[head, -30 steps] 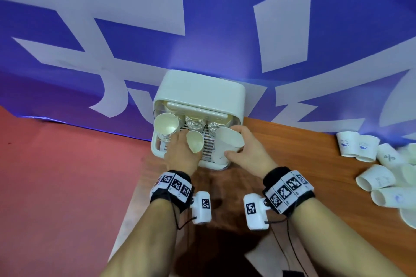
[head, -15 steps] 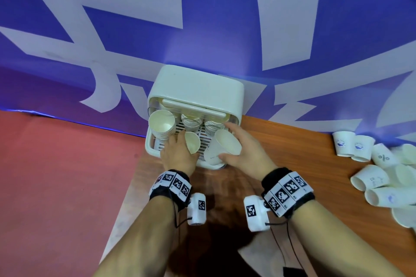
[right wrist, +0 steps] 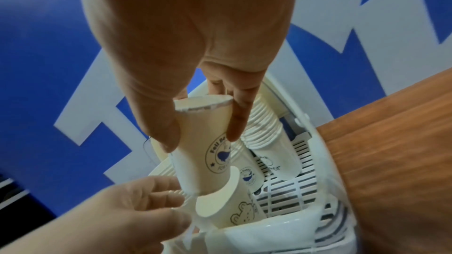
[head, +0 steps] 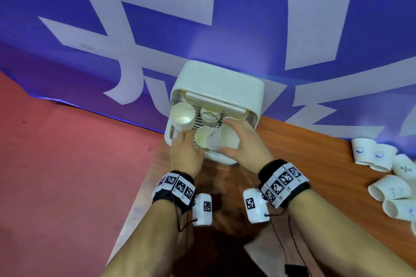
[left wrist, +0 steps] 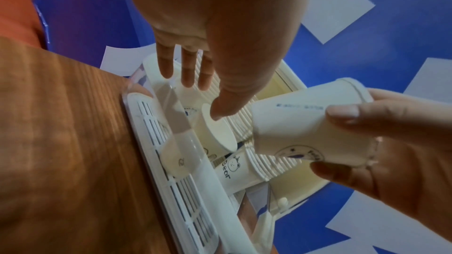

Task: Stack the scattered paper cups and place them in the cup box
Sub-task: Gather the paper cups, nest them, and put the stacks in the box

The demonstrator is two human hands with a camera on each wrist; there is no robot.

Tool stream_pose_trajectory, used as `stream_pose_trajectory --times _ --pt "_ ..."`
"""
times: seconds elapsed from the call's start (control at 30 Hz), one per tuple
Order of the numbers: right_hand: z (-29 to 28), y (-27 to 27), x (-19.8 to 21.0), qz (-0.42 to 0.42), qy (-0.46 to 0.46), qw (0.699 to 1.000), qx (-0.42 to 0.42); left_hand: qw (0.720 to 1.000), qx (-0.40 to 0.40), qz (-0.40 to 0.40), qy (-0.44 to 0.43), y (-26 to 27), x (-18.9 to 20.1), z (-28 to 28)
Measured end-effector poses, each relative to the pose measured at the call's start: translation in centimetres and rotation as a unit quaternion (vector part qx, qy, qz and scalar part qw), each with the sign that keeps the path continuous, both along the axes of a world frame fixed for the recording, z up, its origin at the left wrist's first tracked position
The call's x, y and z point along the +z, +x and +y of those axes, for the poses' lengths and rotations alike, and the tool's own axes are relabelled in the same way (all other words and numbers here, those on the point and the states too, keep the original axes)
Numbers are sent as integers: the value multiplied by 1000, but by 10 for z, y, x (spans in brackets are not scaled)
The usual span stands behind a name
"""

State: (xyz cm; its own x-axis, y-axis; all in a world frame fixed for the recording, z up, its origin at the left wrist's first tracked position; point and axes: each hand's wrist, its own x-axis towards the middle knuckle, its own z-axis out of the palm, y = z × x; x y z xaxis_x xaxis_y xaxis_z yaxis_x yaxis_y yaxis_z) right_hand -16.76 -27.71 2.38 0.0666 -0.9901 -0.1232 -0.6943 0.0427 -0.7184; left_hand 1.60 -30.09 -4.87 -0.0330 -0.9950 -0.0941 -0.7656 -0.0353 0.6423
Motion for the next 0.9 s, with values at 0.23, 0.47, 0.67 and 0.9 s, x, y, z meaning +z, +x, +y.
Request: stream_pose_trajectory --times 0.23,0.47,0.67,0.9 --pt "-18 25 -16 53 8 998 28 999 8 23 21 28 8 2" --pt "-34 40 -44 121 24 991 44 999 20 25 25 41 2 -7" --pt "-46 47 -60 170 66 981 65 998 23 51 29 55 -4 -14" --pt "-54 49 -78 93 99 990 23 996 33 65 45 64 -10 -22"
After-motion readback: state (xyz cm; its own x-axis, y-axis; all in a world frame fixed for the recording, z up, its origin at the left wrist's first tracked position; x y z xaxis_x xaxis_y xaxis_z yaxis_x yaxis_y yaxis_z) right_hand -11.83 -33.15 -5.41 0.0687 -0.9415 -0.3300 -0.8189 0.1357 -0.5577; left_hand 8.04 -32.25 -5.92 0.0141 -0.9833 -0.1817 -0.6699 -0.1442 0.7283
